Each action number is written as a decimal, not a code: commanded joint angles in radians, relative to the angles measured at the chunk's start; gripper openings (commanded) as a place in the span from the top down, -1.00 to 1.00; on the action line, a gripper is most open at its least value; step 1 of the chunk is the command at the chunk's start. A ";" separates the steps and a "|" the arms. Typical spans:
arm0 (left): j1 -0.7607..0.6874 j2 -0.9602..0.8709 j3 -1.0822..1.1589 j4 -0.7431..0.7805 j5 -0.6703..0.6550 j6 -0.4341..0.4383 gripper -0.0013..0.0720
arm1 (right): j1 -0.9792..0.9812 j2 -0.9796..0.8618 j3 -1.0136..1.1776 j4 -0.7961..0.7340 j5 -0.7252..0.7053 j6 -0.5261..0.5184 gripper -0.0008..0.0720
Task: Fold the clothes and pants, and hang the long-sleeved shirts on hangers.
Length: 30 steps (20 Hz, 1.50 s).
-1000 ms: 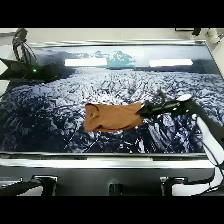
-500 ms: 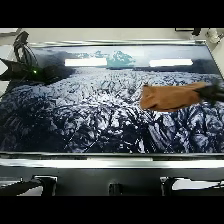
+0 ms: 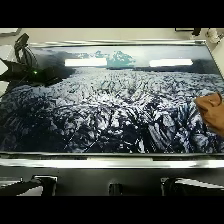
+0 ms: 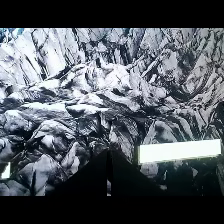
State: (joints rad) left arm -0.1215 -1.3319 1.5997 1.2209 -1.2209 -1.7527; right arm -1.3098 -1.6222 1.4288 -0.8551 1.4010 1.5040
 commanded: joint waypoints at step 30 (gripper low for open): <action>-0.005 -0.031 0.000 0.000 -0.012 0.163 -0.31 | 0.469 0.258 0.364 -0.295 -0.035 0.045 -0.44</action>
State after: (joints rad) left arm -0.1238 -1.3495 1.5997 1.2205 -1.2121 -1.6558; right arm -1.0710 -1.3983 1.7161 -1.1801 1.5623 1.6402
